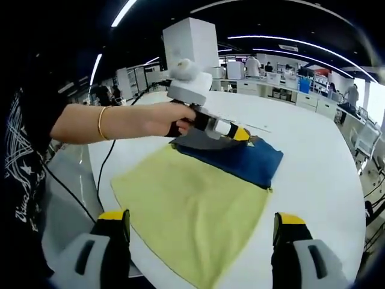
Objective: Fold the garment on the visible template until the final outline fits inside the template.
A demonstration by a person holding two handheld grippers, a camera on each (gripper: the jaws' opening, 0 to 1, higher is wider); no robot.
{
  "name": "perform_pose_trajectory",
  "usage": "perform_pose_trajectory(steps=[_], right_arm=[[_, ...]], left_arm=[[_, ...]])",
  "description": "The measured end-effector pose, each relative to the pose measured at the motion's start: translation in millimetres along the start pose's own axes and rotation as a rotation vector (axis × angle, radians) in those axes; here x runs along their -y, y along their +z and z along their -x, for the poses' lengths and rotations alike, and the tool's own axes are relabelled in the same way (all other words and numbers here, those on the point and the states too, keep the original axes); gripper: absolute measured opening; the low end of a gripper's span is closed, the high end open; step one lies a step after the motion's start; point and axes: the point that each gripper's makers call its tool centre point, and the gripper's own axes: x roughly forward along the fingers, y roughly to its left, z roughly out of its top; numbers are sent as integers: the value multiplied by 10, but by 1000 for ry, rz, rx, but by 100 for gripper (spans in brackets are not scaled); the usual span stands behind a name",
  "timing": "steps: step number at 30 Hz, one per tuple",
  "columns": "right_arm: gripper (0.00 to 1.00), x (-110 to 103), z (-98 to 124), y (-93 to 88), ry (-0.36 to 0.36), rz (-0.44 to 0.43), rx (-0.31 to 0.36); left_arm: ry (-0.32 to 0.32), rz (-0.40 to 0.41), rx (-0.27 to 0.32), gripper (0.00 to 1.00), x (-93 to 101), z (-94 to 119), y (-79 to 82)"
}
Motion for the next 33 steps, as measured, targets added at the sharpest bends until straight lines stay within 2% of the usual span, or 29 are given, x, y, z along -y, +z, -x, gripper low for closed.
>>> perform_pose_trajectory(steps=[4, 7, 15, 22, 28, 33], right_arm=[[100, 45, 3, -5, -8, 2, -3], [100, 64, -7, -4, -11, -6, 1], [100, 120, -17, -18, -26, -24, 7], [100, 168, -8, 10, -37, -31, 24], [100, 148, -9, -31, -33, -34, 17], [100, 165, 5, -31, -34, -37, 21]], left_arm=[[-7, -55, -40, 1, 36, -79, -119], [-16, -54, -59, 1, 27, -177, -230], [-36, -37, -86, 1, 66, -260, -379], [-77, -45, -66, 2, 146, -314, -340], [-64, -126, -46, 13, 161, -297, -276], [-54, -165, 10, 28, 143, -233, -167]])
